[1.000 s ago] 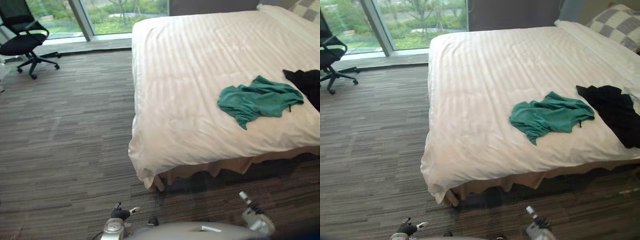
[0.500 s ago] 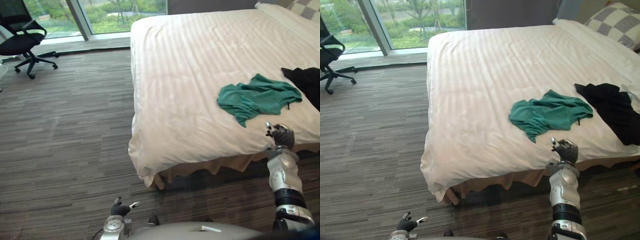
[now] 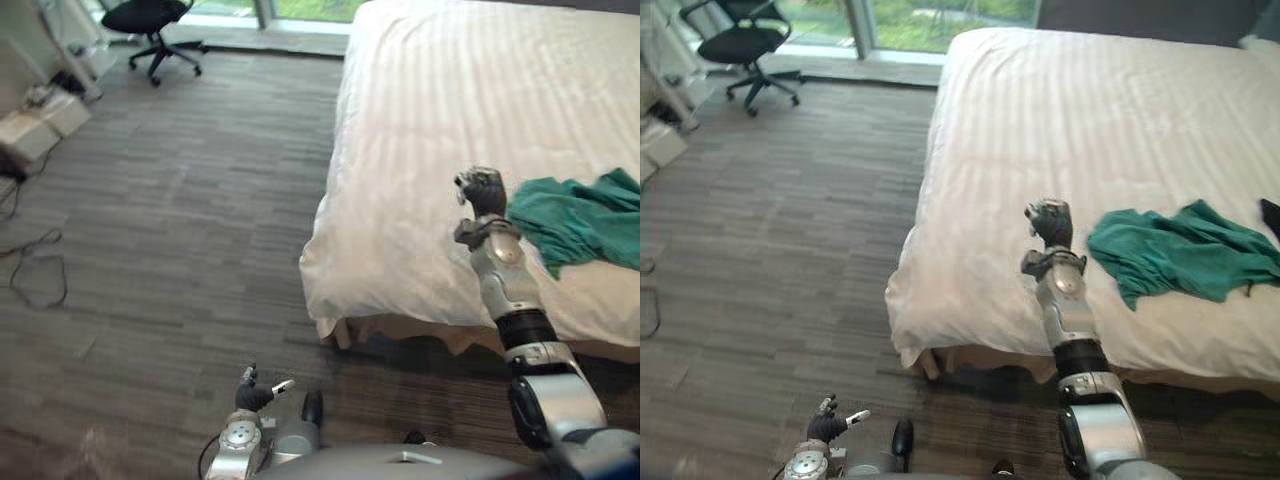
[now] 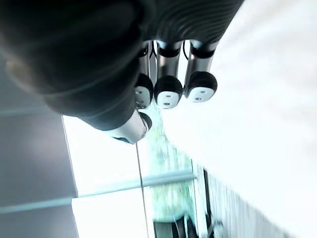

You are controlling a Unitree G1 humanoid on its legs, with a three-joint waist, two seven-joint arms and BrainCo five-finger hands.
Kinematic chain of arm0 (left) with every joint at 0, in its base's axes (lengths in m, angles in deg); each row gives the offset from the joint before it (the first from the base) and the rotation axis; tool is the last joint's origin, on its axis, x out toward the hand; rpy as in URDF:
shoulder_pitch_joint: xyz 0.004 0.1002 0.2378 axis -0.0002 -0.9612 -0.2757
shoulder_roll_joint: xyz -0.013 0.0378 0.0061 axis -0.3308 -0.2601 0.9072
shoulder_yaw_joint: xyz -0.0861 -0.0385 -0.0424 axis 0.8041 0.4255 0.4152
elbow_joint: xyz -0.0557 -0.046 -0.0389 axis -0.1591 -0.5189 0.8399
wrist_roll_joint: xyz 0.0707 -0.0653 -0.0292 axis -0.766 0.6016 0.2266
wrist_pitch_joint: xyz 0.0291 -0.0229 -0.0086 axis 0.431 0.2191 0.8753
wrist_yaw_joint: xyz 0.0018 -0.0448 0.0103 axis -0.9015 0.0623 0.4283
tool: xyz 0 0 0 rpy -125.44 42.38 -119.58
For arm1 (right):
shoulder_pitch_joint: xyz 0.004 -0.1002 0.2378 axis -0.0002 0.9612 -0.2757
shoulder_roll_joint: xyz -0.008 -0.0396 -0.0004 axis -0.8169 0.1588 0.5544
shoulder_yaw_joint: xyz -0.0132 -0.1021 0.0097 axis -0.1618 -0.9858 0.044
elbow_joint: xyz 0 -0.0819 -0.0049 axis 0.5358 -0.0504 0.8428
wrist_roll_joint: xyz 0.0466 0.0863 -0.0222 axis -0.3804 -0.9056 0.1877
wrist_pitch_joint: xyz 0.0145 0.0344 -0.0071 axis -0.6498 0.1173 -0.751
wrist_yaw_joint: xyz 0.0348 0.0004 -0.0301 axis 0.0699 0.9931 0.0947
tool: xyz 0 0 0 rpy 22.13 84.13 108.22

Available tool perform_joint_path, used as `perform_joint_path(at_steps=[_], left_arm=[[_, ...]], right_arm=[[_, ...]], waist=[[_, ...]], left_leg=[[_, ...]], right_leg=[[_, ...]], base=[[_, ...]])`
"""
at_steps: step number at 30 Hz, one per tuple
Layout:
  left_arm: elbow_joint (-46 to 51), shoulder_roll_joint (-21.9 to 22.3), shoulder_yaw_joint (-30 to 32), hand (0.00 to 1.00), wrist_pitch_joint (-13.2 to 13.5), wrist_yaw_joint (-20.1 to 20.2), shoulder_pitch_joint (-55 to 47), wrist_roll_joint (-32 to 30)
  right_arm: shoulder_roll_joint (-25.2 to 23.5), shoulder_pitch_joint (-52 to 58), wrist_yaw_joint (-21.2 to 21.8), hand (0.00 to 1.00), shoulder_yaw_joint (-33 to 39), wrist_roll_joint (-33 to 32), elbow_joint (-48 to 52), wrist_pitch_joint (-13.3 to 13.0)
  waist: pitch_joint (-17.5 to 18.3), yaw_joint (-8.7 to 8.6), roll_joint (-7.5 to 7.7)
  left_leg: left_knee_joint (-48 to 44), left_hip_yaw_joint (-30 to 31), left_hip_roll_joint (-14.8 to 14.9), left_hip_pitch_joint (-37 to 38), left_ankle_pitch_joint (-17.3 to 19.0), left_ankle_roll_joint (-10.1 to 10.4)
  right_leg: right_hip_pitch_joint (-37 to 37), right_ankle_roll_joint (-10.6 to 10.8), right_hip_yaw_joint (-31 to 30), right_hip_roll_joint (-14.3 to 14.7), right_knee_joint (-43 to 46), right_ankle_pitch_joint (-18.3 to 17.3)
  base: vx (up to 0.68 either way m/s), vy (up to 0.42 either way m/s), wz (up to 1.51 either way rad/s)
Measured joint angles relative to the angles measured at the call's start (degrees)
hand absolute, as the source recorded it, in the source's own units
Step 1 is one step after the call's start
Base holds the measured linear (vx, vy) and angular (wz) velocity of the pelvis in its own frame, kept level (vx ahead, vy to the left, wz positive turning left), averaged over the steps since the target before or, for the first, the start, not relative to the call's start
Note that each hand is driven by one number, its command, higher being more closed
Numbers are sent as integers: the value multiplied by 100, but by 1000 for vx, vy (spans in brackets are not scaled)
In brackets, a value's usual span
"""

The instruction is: Tidy the bed and pick cloth on bed and put in laundry

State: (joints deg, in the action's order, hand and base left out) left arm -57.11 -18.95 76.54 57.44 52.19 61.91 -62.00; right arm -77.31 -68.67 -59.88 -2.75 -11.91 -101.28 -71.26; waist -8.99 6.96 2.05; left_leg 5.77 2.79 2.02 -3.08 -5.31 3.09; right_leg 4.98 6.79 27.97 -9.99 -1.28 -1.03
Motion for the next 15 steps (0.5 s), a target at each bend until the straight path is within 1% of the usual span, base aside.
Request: perform_joint_path(at_steps=[1, 2, 4, 5, 7, 8, 9, 10, 11, 13, 15], left_arm=[[-1, -7, -2, 0, -1, -16, 63, 13], [1, -12, -2, 0, 0, -38, 106, 55], [4, -40, -10, 0, -1, -113, 258, 108], [3, -48, -11, 0, -4, -120, 302, 165], [15, -67, -11, 0, -6, -125, 429, 236], [16, -88, -17, 0, -7, -129, 507, 250], [16, -105, -14, 0, -8, -135, 547, 264], [17, -133, -15, 0, -8, -146, 597, 306], [22, -152, -12, 0, -8, -157, 681, 404], [87, -168, 12, 0, -3, -230, 786, 496], [146, -189, 86, 0, 3, -323, 906, 503]], right_arm=[[-49, -127, -9, 100, -109, -2, 0, 0], [-72, -221, -10, 100, -172, -3, -6, 0], [-170, -540, -16, 100, -220, -17, -123, -2], [-186, -605, -38, 100, -220, -41, -128, -2], [-328, -814, -61, 100, -220, -184, -125, -23], [-395, -892, -72, 100, -221, -256, -127, -40], [-456, -925, -86, 100, -218, -299, -127, -59], [-547, -960, -112, 100, -220, -362, -126, -80], [-603, -978, -137, 100, -220, -439, -127, -94], [-709, -1095, -201, 100, -218, -464, -165, -117], [-793, -1407, -281, 100, -242, -464, -164, -129]], waist=[[-49, 52, 51], [-102, 64, 83], [-244, 215, 216], [-271, 234, 262], [-418, 364, 362], [-535, 376, 397], [-583, 384, 422], [-615, 428, 449], [-692, 531, 471], [-909, 658, 463], [-1133, 713, 448]], left_leg=[[-10, 100, 0, -115, -49, 4], [-12, 161, -1, -167, -81, 9], [-12, 352, -3, -341, -148, 22], [-13, 420, -3, -407, -170, 31], [-14, 621, -2, -602, -239, 49], [-15, 737, 1, -660, -275, 57], [-16, 797, 3, -718, -299, 69], [-17, 877, 7, -824, -334, 80], [-18, 950, 10, -939, -369, 93], [-19, 1081, 8, -1035, -413, 119], [-20, 1280, 16, -1298, -489, 165]], right_leg=[[-65, -6, 95, 6, 26, -4], [-82, -6, 149, 15, 26, -4], [-148, -11, 340, 40, 39, -9], [-179, -18, 396, 48, 43, -15], [-281, -47, 599, 61, 114, -52], [-289, -47, 701, 62, 156, -89], [-319, -29, 766, 61, 186, -115], [-408, -41, 840, 66, 233, -137], [-482, -51, 914, 78, 258, -154], [-535, -63, 1045, 76, 351, -215], [-749, -59, 1234, 65, 545, -335]], base=[[-43, -15, 49], [-42, -17, 46], [-49, -21, 44], [-32, -20, 41], [-19, -21, 50], [-14, -19, 53], [-13, -20, 47], [-9, -17, 40], [-2, -15, 41], [-6, -1, 40], [-28, 13, 44]])
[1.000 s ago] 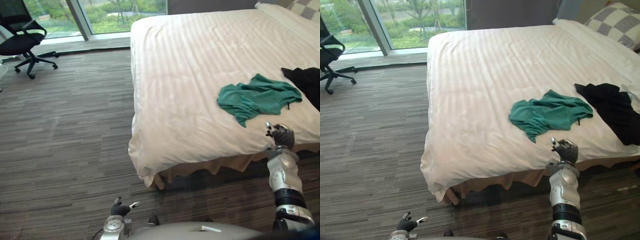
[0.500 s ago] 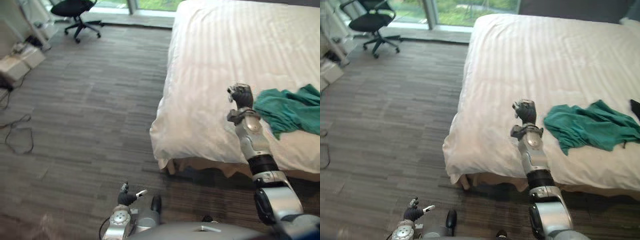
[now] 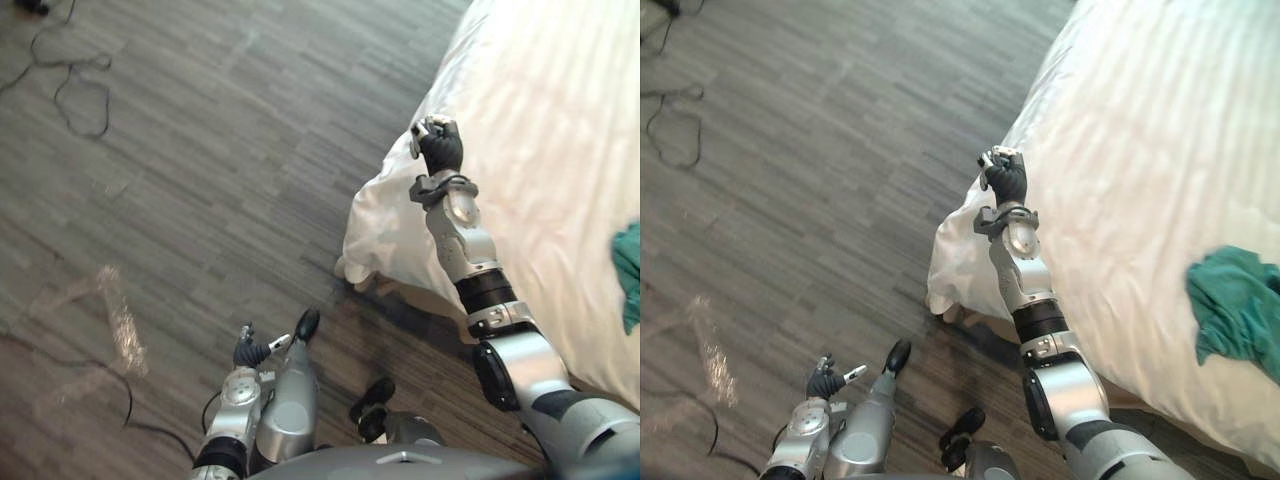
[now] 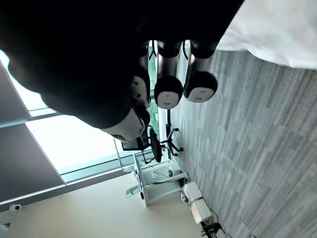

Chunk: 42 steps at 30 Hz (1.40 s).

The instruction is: Tidy the bed and pick cloth on bed and put in laundry

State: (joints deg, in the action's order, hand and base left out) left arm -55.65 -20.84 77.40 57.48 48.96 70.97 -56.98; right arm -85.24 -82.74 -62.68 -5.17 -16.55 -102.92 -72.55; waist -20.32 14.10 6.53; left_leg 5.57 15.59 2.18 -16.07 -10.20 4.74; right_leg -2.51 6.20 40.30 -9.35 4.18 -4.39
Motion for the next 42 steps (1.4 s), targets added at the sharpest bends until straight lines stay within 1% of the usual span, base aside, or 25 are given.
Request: perform_joint_path(at_steps=[1, 2, 5, 6, 8, 10, 11, 13, 14, 16, 17, 20, 22, 23, 25, 26, 27, 28, 29, 32, 33, 36, 38, 40, 42], left_arm=[[47, -6, 4, 0, 1, -22, 38, 0], [79, -24, 4, 0, 6, -42, 151, 7], [80, -34, 1, 0, 24, -46, 308, 150], [81, -17, -3, 0, 61, -47, 357, 200], [79, 3, -17, 0, 94, -49, 470, 210], [81, -2, -109, 0, 119, -49, 833, 220], [81, -12, -131, 0, 142, -48, 950, 225], [170, -16, -180, 0, 264, -55, 1341, 222], [210, -14, -181, 0, 281, -55, 1418, 214], [460, 27, -206, 0, 342, -53, 1614, 210], [510, 31, -235, 0, 348, -49, 1652, 214], [703, 189, -292, 0, 369, -37, 1797, 233], [869, 249, -293, 0, 374, -6, 1803, 310], [967, 256, -292, 0, 370, 3, 1806, 407], [981, 260, -289, 0, 367, 8, 1827, 448], [985, 271, -286, 0, 362, 12, 1856, 450], [995, 276, -283, 0, 362, 12, 1872, 450], [1000, 325, -276, 0, 356, 12, 1912, 449], [1030, 344, -257, 0, 349, 8, 1957, 449], [1021, 381, -251, 0, 342, 7, 2030, 446], [1003, 437, -275, 0, 325, 8, 2054, 445], [905, 560, -293, 0, 234, 16, 2044, 444], [771, 571, -320, 0, 215, 50, 1969, 444], [672, 617, -403, 0, 193, 176, 1802, 445], [466, 603, -471, 0, 157, 241, 1746, 442]], right_arm=[[4, -108, -15, 100, 4, -1, 0, -8], [19, -300, -30, 100, 17, -3, 4, -42], [17, -546, -79, 100, 91, -48, 1, -74], [24, -646, -127, 100, 143, -60, 1, -106], [52, -796, -193, 100, 227, -61, -50, -138], [142, -1074, -267, 100, 351, -110, -301, -183], [160, -1152, -283, 100, 364, -119, -358, -195], [229, -1349, -311, 100, 361, -212, -419, -214], [261, -1369, -325, 100, 361, -214, -419, -228], [333, -1353, -352, 100, 398, -228, -419, -243], [320, -1367, -334, 100, 343, -238, -387, -254], [-21, -1374, -272, 100, 122, -284, -220, -336], [-171, -1267, -241, 100, 60, -251, -207, -341], [-366, -1227, -239, 100, 46, -208, -214, -345], [-546, -994, -236, 100, 19, -198, -224, -340], [-785, -524, -231, 100, -53, -181, -242, -336], [-870, -341, -211, 100, -90, -173, -253, -341], [-1071, 23, -146, 100, -158, -147, -188, -380], [-1127, 285, -102, 100, -339, -91, -310, -395], [-1148, 752, -57, 100, -323, -115, -574, -324], [-1188, 1113, -58, 100, -206, -216, -817, -273], [-1317, 2073, -36, 100, 111, -447, -1109, -211], [-1281, 2508, 42, 100, 51, -547, -1392, -139], [-1084, 2819, 133, 100, 156, -777, -1583, -107], [-978, 3103, 224, 100, 326, -901, -1622, -115]], waist=[[-103, 29, -7], [-256, 129, -3], [-383, 193, -22], [-407, 237, -36], [-472, 254, -86], [-574, 265, -228], [-603, 257, -276], [-664, 250, -357], [-677, 242, -368], [-690, 151, -377], [-695, 112, -384], [-695, 38, -385], [-691, -39, -379], [-691, -108, -378], [-687, -152, -373], [-672, -202, -347], [-671, -210, -343], [-661, -251, -332], [-644, -311, -322], [-584, -446, -285], [-566, -525, -271], [-528, -644, -214], [-326, -754, -202], [45, -839, -221], [152, -859, -221]], left_leg=[[-1, 65, 7, -35, -22, 15], [-1, 99, 33, -192, -62, 54], [-3, 238, 34, -525, -152, 114], [-4, 274, 31, -715, -179, 132], [-8, 327, 18, -950, -239, 162], [-146, 357, -11, -1408, -276, 202], [-183, 360, -8, -1530, -289, 218], [-177, 236, 52, -2031, -401, 270], [-177, 194, 64, -2141, -428, 280], [-180, 47, 108, -2548, -515, 303], [-181, 13, 123, -2629, -531, 312], [-283, -189, 157, -2903, -530, 322], [-318, -220, 167, -3022, -523, 331], [-394, -247, 160, -3107, -488, 351], [-413, -300, 165, -3117, -457, 342], [-506, -459, 162, -3116, -394, 305], [-552, -513, 158, -3115, -369, 281], [-623, -592, 151, -3108, -339, 269], [-678, -689, 149, -3097, -334, 268], [-784, -875, 166, -3078, -333, 267], [-805, -991, 195, -3007, -333, 267], [-802, -1186, 270, -2656, -265, 202], [-785, -1304, 335, -2455, -201, 206], [-760, -1455, 424, -2221, -126, 191], [-746, -1537, 488, -1818, -48, 217]], right_leg=[[-49, -28, 33, -11, 82, -34], [-230, -42, 89, -50, 270, -131], [-627, -72, 212, -160, 711, -362], [-885, -95, 237, -253, 993, -492], [-1219, -145, 252, -373, 1352, -650], [-1760, -239, 239, -534, 1808, -837], [-1910, -268, 226, -555, 1904, -858], [-2636, -371, 43, -639, 2276, -944], [-2806, -393, -9, -658, 2358, -957], [-3418, -468, -185, -722, 2630, -1000], [-3537, -479, -220, -730, 2679, -1006], [-3945, -576, -355, -788, 2884, -1067], [-4073, -620, -368, -806, 2961, -1094], [-4138, -627, -370, -822, 2996, -1100], [-4145, -627, -380, -827, 3015, -1100], [-4121, -627, -425, -854, 3033, -1100], [-4112, -624, -453, -859, 3026, -1098], [-4100, -613, -509, -863, 3008, -1088], [-4069, -599, -531, -862, 2982, -1075], [-3988, -596, -534, -851, 2956, -1064], [-3883, -593, -534, -823, 2906, -1057], [-3624, -600, -664, -747, 2826, -1038], [-3491, -587, -779, -676, 2751, -1026], [-3321, -570, -882, -571, 2628, -1006], [-2926, -560, -934, -470, 2468, -992]], base=[[-41, 26, 34], [-39, 22, 27], [-32, 9, 31], [-46, -4, 23], [-51, -12, 18], [-102, -28, 10], [-134, -40, -10], [-154, -43, -26], [-145, -37, -32], [-121, -42, -30], [-94, -47, -29], [-72, -60, -17], [-41, -48, 0], [-31, -41, 1], [-11, -35, -2], [10, -28, -5], [23, -27, -11], [34, -19, -14], [32, -18, -12], [12, -16, -3], [8, -36, -12], [-4, -49, -29], [-22, -74, -44], [-13, -82, -39], [30, -102, -30]])
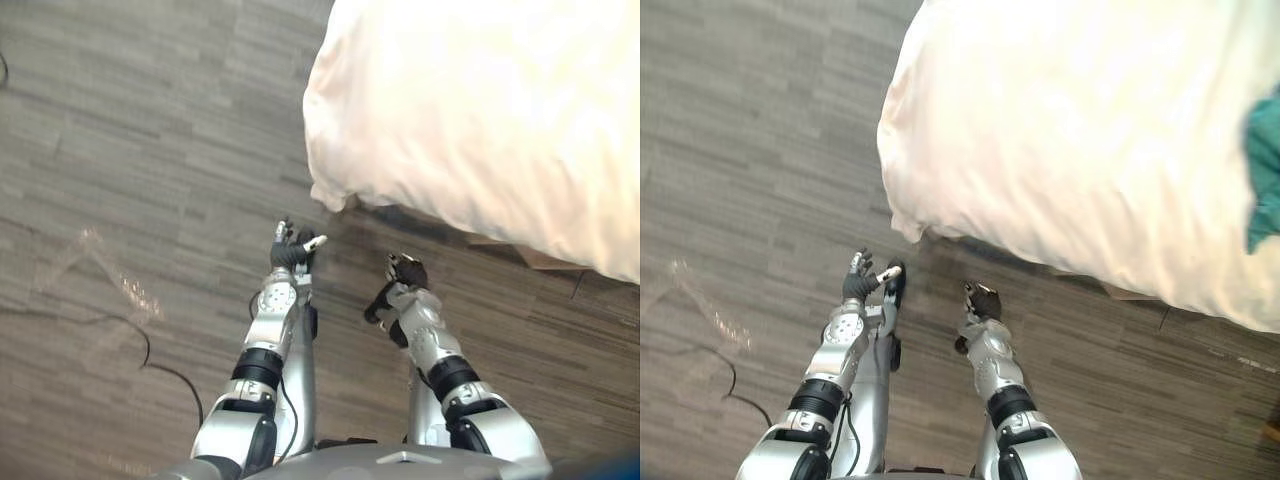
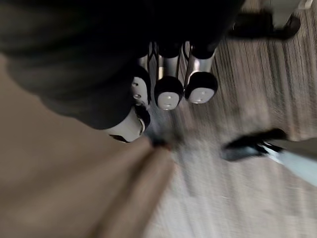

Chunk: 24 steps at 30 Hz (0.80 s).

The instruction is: Tidy the bed and pick cloth on bed and put in laundry

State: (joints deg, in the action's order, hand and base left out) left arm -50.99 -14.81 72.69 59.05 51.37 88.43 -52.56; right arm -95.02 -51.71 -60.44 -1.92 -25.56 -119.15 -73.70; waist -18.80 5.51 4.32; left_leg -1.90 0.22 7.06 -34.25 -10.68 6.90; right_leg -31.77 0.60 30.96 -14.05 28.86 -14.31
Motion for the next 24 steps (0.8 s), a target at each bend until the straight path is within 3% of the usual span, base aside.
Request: perform_joint_path(at_steps=[3, 7, 10, 12, 17, 18, 24], left_arm=[[-262, -7, -123, 0, -73, 168, -233, -8], [-685, -157, -265, 0, -211, 322, -510, -128], [-1148, -259, -217, 0, -268, 420, -746, -350], [-1371, -286, -55, 0, -306, 488, -874, -400], [-1583, -380, 284, 0, -420, 630, -1266, -195], [-1583, -425, 402, 0, -436, 721, -1453, 225], [-1585, -479, 356, 0, -431, 713, -1829, 353]], right_arm=[[74, 857, 51, 100, 499, -33, -12, 28], [73, 1735, 79, 100, 1231, 18, -138, 288], [187, 1951, 148, 100, 1716, 25, -344, 445], [228, 1827, 181, 100, 1851, 27, -446, 510], [297, 1572, 239, 100, 1765, 246, -72, 566], [397, 1430, 249, 100, 1576, 249, 311, 569], [689, 783, 467, 100, 685, 470, 1674, 424]], waist=[[442, -110, 7], [870, -277, -7], [1250, -363, -160], [1309, -471, -241], [1363, -586, -286], [1373, -601, -289], [1454, -594, -344]], left_leg=[[-3, -151, 66, 566, 185, 5], [60, -628, 102, 1361, 288, 3], [457, -960, 172, 2039, 290, 5], [626, -1110, 186, 2343, 290, 5], [740, -1261, 158, 2680, 292, 1], [742, -1300, 156, 2742, 326, -50], [750, -1402, 80, 2831, 392, -110]], right_leg=[[615, 38, -50, 127, -297, 22], [1443, 191, -235, 266, -830, 140], [1980, 244, -522, 526, -1459, 431], [2207, 279, -686, 631, -1766, 608], [2551, 352, -993, 725, -2301, 952], [2638, 373, -1099, 765, -2490, 1088], [2777, 431, -1308, 794, -3056, 1532]], base=[[76, -86, -25], [103, -38, -39], [61, -13, -52], [12, 26, -59], [-32, 49, -33], [-78, 52, -28], [-99, 52, -22]])
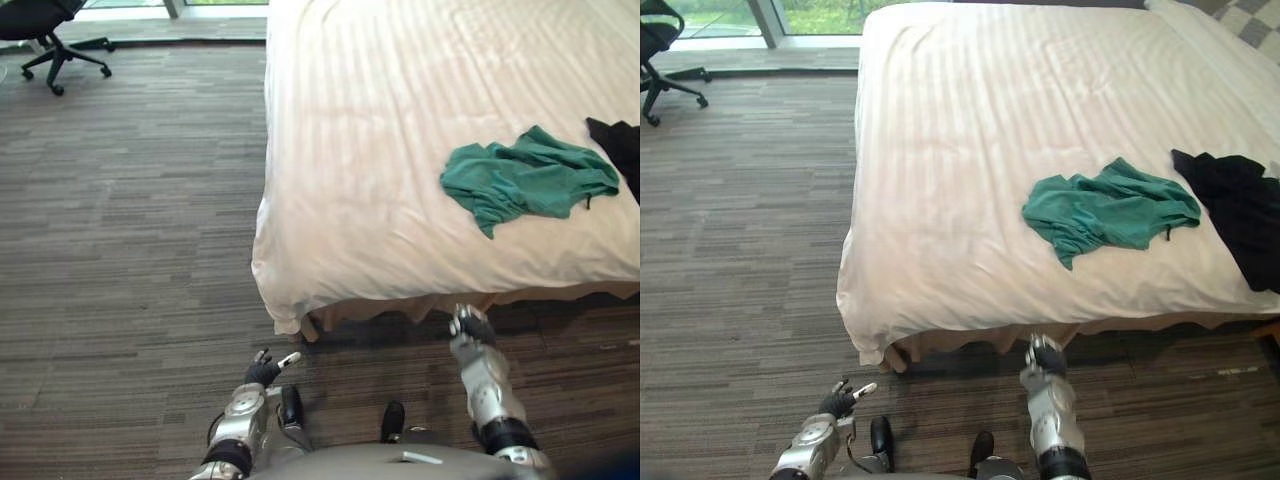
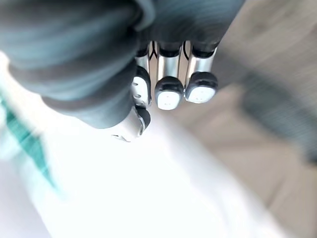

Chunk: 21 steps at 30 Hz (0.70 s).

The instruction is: Tidy the bed and pick cloth on bed and put in laundry

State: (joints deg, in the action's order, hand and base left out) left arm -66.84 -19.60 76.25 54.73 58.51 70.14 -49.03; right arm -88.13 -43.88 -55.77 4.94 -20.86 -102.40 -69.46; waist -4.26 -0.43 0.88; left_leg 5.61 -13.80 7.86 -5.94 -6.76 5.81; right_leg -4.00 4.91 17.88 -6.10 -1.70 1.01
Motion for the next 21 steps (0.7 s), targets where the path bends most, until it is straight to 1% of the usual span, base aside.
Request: perform_joint_path(at_steps=[2, 3, 4, 5, 6, 7, 8, 9, 10, 11, 12, 13, 14, 15, 16, 17, 18, 19, 20, 21], left_arm=[[-6, 5, -14, 0, 0, -1, -21, -1], [-81, 5, -15, 0, 4, -3, -19, 0], [-119, 5, -15, 0, 4, -4, -19, 2], [-174, 20, -17, 0, 9, -10, -11, 12], [-177, 23, -21, 0, 10, -27, 8, 23], [-176, 25, -21, 0, 12, -41, 27, 35], [-175, 28, -20, 0, 23, -106, 172, 45], [-174, 27, -18, 0, 39, -125, 266, 63], [-167, 27, -8, 0, 77, -128, 367, 119], [-157, 36, -4, 0, 146, -128, 428, 212], [-152, 49, 6, 0, 170, -129, 441, 271], [-145, 79, 20, 0, 196, -129, 444, 328], [-144, 88, 24, 0, 205, -129, 445, 334], [-127, 144, 43, 0, 235, -128, 440, 405], [-39, 219, 55, 0, 250, -127, 438, 523], [17, 258, 57, 0, 262, -127, 431, 552], [137, 321, 62, 0, 307, -124, 413, 561], [200, 335, 62, 0, 354, -123, 412, 562], [240, 337, 63, 0, 367, -123, 412, 569], [331, 340, 65, 0, 403, -122, 423, 588]], right_arm=[[-7, -243, 37, 100, -255, -10, 58, -13], [-19, -407, 55, 100, -462, -24, 115, -19], [-26, -466, 59, 100, -509, -49, 132, -23], [-70, -795, 70, 100, -723, -185, 209, -62], [-59, -1092, 72, 100, -813, -291, 214, -105], [-56, -1232, 71, 100, -852, -336, 225, -134], [-51, -1755, 63, 100, -871, -476, 250, -221], [-30, -2072, 38, 100, -856, -545, 250, -269], [24, -2423, -19, 100, -793, -658, 254, -328], [97, -2705, -75, 100, -662, -699, 256, -374], [138, -2830, -116, 100, -586, -715, 260, -391], [201, -3038, -220, 100, -380, -757, 261, -463], [214, -3114, -258, 100, -295, -759, 261, -491], [289, -3311, -369, 100, -37, -801, 277, -595], [439, -3460, -468, 100, 142, -814, 320, -676], [504, -3508, -491, 100, 229, -833, 353, -709], [662, -3553, -511, 100, 357, -906, 500, -849], [723, -3621, -507, 100, 413, -911, 700, -999], [742, -3646, -507, 100, 415, -911, 756, -1048], [777, -3652, -506, 100, 416, -907, 939, -1137]], waist=[[-4, 10, -19], [-16, 44, -37], [-27, 60, -55], [-95, 106, -123], [-189, 145, -184], [-243, 152, -211], [-514, 166, -310], [-676, 172, -372], [-903, 249, -440], [-1107, 330, -475], [-1209, 342, -511], [-1353, 375, -553], [-1409, 396, -557], [-1558, 454, -604], [-1722, 471, -667], [-1794, 477, -707], [-1887, 488, -807], [-1954, 487, -870], [-1985, 485, -890], [-1997, 482, -908]], left_leg=[[27, -3, -27, -7, 44, -3], [29, -8, -46, -25, 51, -10], [30, -7, -54, -30, 53, -12], [31, 22, -75, -132, 52, -12], [29, 35, -76, -234, 33, -14], [29, 46, -78, -290, 7, -13], [23, 106, -90, -471, -91, -29], [2, 176, -97, -633, -169, -78], [1, 214, -110, -781, -238, -114], [-1, 264, -113, -917, -298, -131], [-1, 334, -117, -993, -347, -156], [-3, 421, -121, -1155, -411, -181], [-4, 429, -123, -1204, -448, -194], [-5, 472, -140, -1404, -480, -203], [-5, 499, -157, -1564, -520, -208], [-6, 500, -180, -1634, -543, -213], [-6, 496, -249, -1818, -570, -248], [-6, 448, -320, -1957, -574, -253], [-6, 408, -345, -2011, -574, -253], [-6, 307, -409, -2154, -571, -254]], right_leg=[[33, 20, -25, -2, -144, 53], [27, 56, -59, -8, -208, 87], [27, 61, -67, -11, -224, 93], [-85, 54, -129, -34, -224, 158], [-193, 1, -153, -57, -211, 225], [-229, 11, -153, -60, -204, 245], [-395, -47, -138, -66, -167, 356], [-532, -19, -106, -62, -161, 424], [-665, -52, -71, -53, -155, 478], [-775, -54, -30, -50, -140, 500], [-812, -53, 31, -52, -128, 501], [-981, -68, 105, -67, -20, 490], [-1057, -78, 112, -76, 37, 483], [-1315, -96, 132, -123, 231, 422], [-1573, -70, 147, -216, 486, 316], [-1683, -68, 145, -259, 601, 287], [-1974, -20, 125, -378, 843, 198], [-2237, -11, 36, -468, 1026, 155], [-2335, 1, 2, -511, 1089, 144], [-2610, 56, -124, -599, 1238, 106]], base=[[-107, 46, -7], [-71, 30, -8], [-63, 35, -8], [-58, 41, -7], [-58, 41, -5], [-57, 36, 3], [-57, 23, 14], [-96, 36, 20], [-94, 37, 20], [-79, 30, 23], [-58, 17, 33], [-31, 1, 29], [-35, 9, 27], [-31, 31, 19], [-28, 30, 20], [-28, 64, 20], [-8, 75, 8], [-4, 88, 2], [11, 70, -13], [2, 54, -19]])
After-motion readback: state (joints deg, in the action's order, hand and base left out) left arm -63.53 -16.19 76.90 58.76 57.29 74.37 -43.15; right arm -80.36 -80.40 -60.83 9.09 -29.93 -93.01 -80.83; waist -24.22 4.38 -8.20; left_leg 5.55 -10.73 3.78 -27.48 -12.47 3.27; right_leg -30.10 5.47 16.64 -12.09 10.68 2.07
